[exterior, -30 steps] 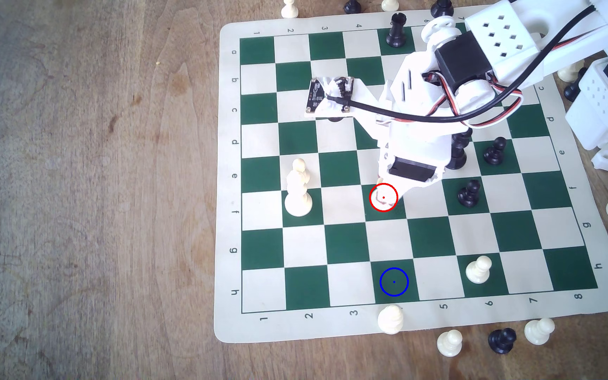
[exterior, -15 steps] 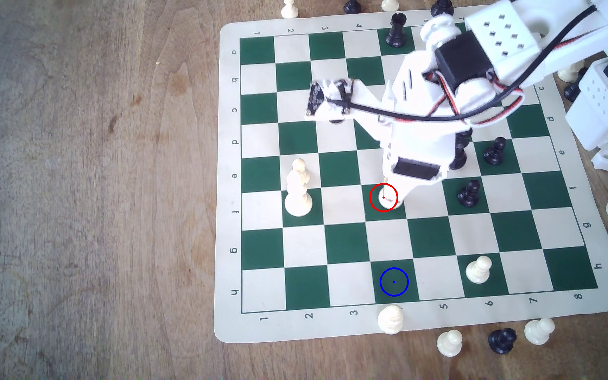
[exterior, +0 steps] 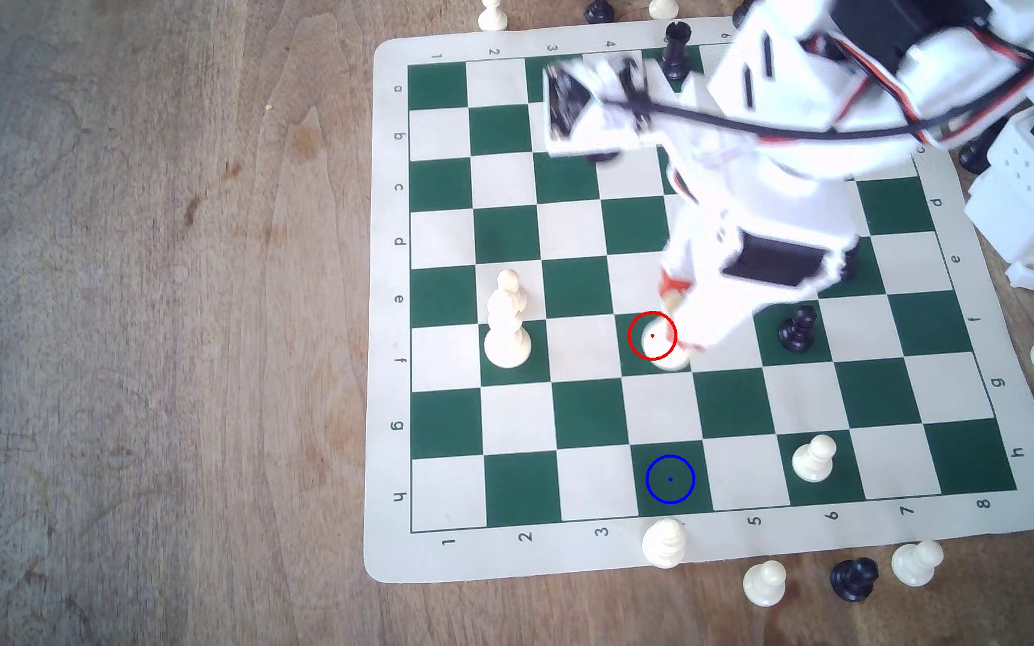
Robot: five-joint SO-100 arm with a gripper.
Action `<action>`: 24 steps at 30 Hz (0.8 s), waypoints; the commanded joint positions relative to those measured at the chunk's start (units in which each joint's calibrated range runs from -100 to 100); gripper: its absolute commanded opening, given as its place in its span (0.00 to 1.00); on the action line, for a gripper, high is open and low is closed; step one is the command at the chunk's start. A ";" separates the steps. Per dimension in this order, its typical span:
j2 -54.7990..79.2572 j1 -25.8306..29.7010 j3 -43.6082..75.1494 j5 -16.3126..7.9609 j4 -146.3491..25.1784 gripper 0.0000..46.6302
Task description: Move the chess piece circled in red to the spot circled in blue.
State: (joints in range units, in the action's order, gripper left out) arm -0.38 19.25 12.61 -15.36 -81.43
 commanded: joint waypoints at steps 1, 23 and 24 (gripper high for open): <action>-3.02 3.00 4.89 -0.49 1.83 0.00; 6.66 4.41 -15.87 -1.32 17.80 0.00; 6.66 4.49 -15.60 -1.27 17.96 0.01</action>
State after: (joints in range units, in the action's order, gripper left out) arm 8.34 23.23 -3.84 -16.53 -64.78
